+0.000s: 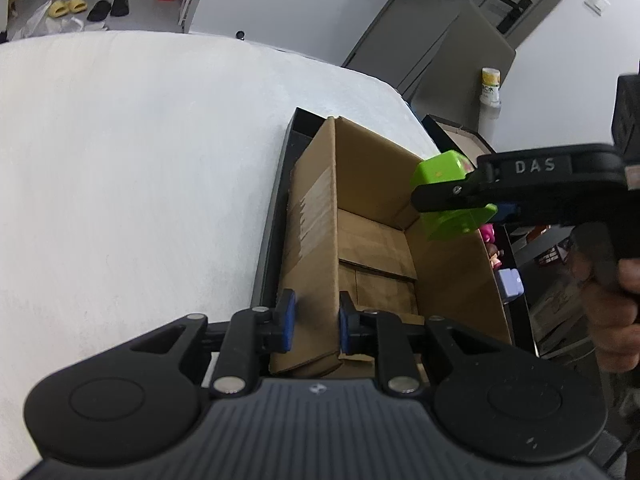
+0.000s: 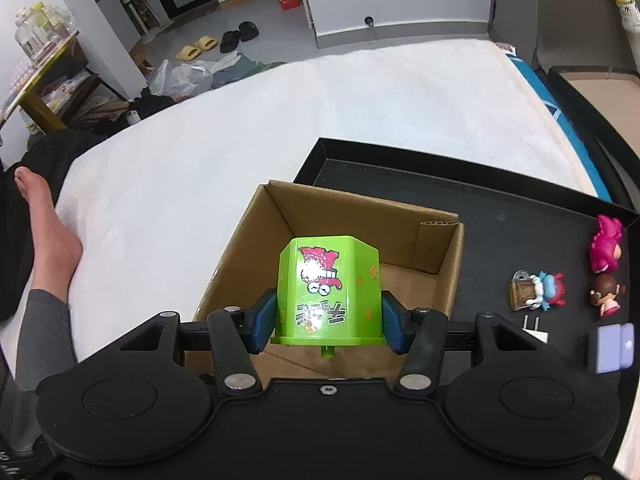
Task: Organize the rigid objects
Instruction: 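Carry the green cup over the box and release it with the right gripper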
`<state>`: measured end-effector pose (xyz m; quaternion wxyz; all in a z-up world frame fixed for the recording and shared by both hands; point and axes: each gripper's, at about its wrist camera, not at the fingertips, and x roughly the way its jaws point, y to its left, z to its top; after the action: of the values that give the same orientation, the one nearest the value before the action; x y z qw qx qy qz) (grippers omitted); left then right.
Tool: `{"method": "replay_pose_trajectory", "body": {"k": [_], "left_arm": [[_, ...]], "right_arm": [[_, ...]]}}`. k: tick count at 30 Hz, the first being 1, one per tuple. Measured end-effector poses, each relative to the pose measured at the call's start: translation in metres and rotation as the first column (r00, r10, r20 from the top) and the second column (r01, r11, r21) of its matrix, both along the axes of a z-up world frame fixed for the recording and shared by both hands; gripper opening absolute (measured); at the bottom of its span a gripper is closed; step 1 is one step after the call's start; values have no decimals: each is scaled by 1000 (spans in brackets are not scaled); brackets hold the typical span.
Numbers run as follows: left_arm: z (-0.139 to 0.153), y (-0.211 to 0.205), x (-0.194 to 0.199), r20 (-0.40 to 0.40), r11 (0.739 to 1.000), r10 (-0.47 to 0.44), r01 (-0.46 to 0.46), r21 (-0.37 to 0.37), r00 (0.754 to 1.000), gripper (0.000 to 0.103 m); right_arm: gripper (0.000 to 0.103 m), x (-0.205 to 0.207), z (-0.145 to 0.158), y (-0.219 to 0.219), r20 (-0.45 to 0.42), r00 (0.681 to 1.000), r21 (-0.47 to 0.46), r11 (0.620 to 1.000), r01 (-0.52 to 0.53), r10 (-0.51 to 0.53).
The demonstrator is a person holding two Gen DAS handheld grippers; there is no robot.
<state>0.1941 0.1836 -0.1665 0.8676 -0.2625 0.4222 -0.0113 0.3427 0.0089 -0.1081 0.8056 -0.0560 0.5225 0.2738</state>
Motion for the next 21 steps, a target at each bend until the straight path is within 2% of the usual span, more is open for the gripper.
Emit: {"method": "replay_pose_trajectory", "body": {"k": [4, 18, 20, 21], "left_arm": [[-1, 4, 1, -1, 1000, 10, -10, -22, 1000, 20], [-2, 4, 1, -3, 999, 10, -10, -37, 1000, 21], [-2, 5, 1, -4, 999, 11, -11, -41, 1000, 21], [-2, 5, 2, -6, 999, 11, -11, -43, 1000, 21]], "right_arm": [[53, 1, -10, 6, -25, 1000, 18, 1000, 11, -11], [53, 1, -40, 32, -36, 999, -28, 999, 17, -18], [55, 1, -40, 32, -37, 999, -16, 1000, 22, -22], [62, 1, -39, 30, -40, 999, 1, 1000, 30, -30]]}}
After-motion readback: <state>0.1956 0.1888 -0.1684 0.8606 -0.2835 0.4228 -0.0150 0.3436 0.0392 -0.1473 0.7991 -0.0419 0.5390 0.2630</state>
